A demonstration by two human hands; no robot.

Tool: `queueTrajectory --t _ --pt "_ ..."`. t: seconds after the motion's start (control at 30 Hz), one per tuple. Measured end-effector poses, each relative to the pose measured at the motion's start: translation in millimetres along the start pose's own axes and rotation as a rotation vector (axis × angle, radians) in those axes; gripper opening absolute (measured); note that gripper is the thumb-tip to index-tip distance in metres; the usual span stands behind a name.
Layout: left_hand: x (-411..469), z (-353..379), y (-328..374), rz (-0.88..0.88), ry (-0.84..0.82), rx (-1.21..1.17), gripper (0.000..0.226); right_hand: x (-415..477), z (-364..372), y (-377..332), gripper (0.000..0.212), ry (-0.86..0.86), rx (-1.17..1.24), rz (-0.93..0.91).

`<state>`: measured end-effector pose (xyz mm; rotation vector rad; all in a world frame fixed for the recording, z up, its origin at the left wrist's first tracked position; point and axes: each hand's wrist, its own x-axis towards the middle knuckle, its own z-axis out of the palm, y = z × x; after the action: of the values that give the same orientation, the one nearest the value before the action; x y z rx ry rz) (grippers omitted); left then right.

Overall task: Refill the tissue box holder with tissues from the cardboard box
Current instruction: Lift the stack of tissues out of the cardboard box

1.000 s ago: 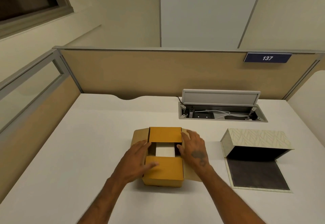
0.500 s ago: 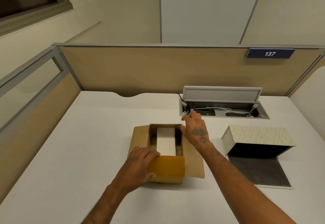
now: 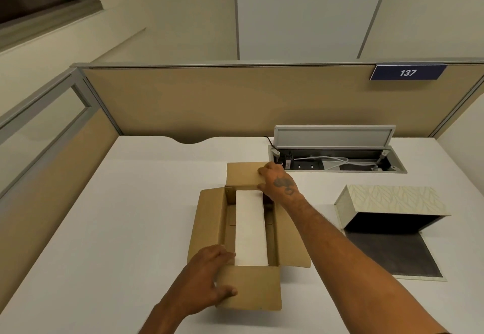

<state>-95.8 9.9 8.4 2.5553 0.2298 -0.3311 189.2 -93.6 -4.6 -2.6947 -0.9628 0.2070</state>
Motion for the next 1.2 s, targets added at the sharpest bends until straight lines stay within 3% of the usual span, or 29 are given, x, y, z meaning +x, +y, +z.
queueTrajectory --t 0.17,0.3,0.5,0.7,0.77,0.83,0.97,1.03,1.2 --pt "13.3 28.3 -10.0 0.117 0.212 0.164 0.035 0.4 21.5 8.4 0.027 -0.039 -0.117 -0.044" --pt "20.4 42.5 -13.6 0.146 0.304 0.175 0.024 -3.3 31.5 10.5 0.021 -0.01 -0.082 -0.025" --pt "24.4 54.5 -18.8 0.156 0.392 0.185 0.027 -0.7 36.4 11.2 0.018 0.007 -0.099 0.01" --pt "19.9 49.7 -18.6 0.109 0.302 0.138 0.027 -6.7 35.9 9.2 0.024 -0.019 -0.145 0.013" --pt "20.1 38.2 -6.3 0.044 0.259 0.076 0.046 -11.0 33.3 4.6 0.035 -0.066 -0.146 0.03" --pt "25.9 26.9 6.3 -0.109 0.257 -0.088 0.071 -20.7 29.7 -6.9 0.046 -0.005 -0.031 0.088" --pt "49.2 9.2 9.4 -0.222 0.433 -0.217 0.074 -62.5 30.2 -42.8 0.054 0.18 0.467 0.254" --pt "63.4 6.2 -5.6 -0.284 0.479 -0.142 0.078 -83.9 40.2 -56.3 0.06 0.129 0.595 0.321" --pt "88.0 14.8 -37.2 -0.364 0.345 0.083 0.085 -99.2 67.3 -66.5 0.078 -0.074 0.75 0.594"
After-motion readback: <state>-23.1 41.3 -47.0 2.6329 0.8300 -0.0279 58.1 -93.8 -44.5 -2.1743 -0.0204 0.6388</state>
